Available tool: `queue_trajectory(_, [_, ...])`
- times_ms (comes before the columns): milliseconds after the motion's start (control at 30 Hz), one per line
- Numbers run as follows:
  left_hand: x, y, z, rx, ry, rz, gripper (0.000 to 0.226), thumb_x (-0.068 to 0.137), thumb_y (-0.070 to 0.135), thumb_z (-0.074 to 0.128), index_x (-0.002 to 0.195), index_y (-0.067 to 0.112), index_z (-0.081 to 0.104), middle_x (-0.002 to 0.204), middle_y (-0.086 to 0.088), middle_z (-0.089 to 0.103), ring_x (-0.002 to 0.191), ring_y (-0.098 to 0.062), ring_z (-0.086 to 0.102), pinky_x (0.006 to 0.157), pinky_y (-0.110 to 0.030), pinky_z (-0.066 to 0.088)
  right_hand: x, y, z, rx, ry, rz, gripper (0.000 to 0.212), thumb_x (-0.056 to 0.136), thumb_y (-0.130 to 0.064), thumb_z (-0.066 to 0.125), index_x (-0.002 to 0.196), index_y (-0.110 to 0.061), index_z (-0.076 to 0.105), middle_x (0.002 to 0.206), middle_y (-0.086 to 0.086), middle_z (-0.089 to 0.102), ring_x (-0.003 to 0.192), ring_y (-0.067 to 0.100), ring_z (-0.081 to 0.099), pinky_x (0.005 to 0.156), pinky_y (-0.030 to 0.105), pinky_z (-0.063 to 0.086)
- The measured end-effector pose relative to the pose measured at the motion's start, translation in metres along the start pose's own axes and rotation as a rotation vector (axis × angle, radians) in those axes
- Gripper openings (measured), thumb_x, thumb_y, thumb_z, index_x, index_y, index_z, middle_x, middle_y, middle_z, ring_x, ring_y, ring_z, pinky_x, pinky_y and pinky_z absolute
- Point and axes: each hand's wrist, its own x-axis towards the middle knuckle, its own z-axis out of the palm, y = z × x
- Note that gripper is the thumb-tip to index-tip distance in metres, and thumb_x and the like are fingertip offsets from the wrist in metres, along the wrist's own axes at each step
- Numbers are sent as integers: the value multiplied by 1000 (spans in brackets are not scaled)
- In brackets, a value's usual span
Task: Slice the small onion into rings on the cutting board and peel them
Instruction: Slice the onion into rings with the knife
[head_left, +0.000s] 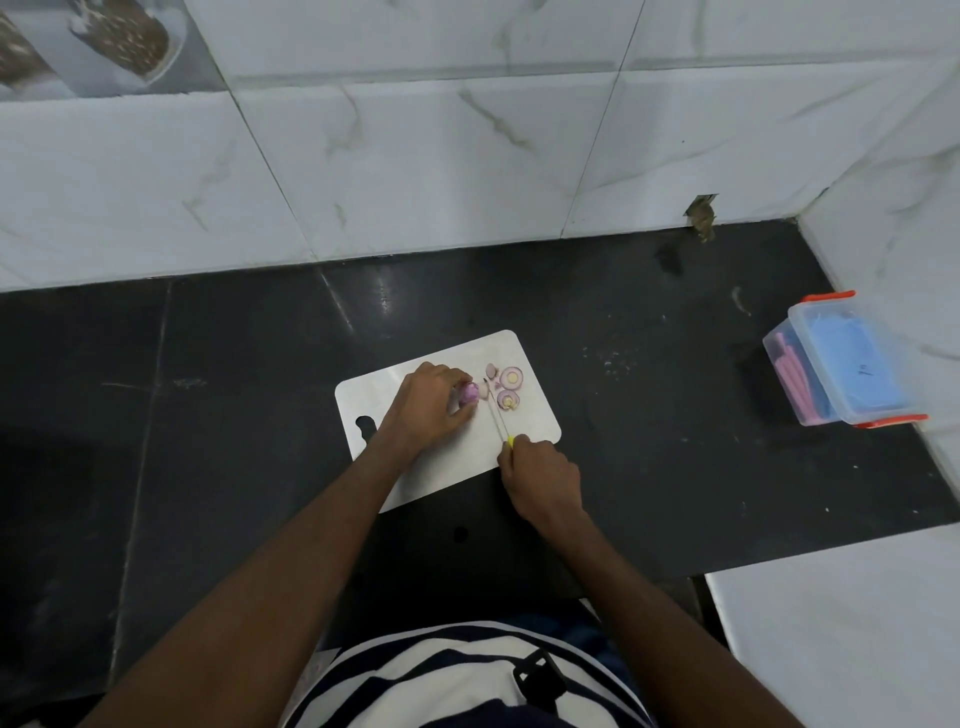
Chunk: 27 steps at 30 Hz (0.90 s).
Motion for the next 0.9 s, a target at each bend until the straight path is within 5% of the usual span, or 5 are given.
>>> queue_trajectory(233, [-17,3,-15,-142,173,-108,22,95,39,78,113,27,77,117,12,78,108,-18,65,97,-38,51,5,3,-3,-31,50,-57,37,108,-49,32,103,-18,52,91,4,64,79,29,65,64,37,42])
queue_trajectory(433, [-49,5,-26,-308,234,-154,31,91,32,86,120,29,76,119,19,76,110,-7,67,98,-30,55,23,6,0,14,-39,-178,35,111,-38,35,107,-10,56,99,13,68,87,32,67,70,39,48])
queue_trajectory(633, [-59,33,-27,-681,172,-272,37,98,8,78,134,16,70,122,4,78,111,-9,75,99,-20,58,36,-3,-12,548,-64,-208,28,111,-25,40,112,-11,65,81,4,71,78,23,68,71,35,51])
queue_trajectory(900, [-47,58,-13,-1038,232,-418,29,105,8,68,134,7,70,130,-9,77,116,-28,78,100,-43,64,45,-13,-23,782,-45,-191,23,110,-29,38,103,-17,56,71,-7,61,67,16,60,64,32,43])
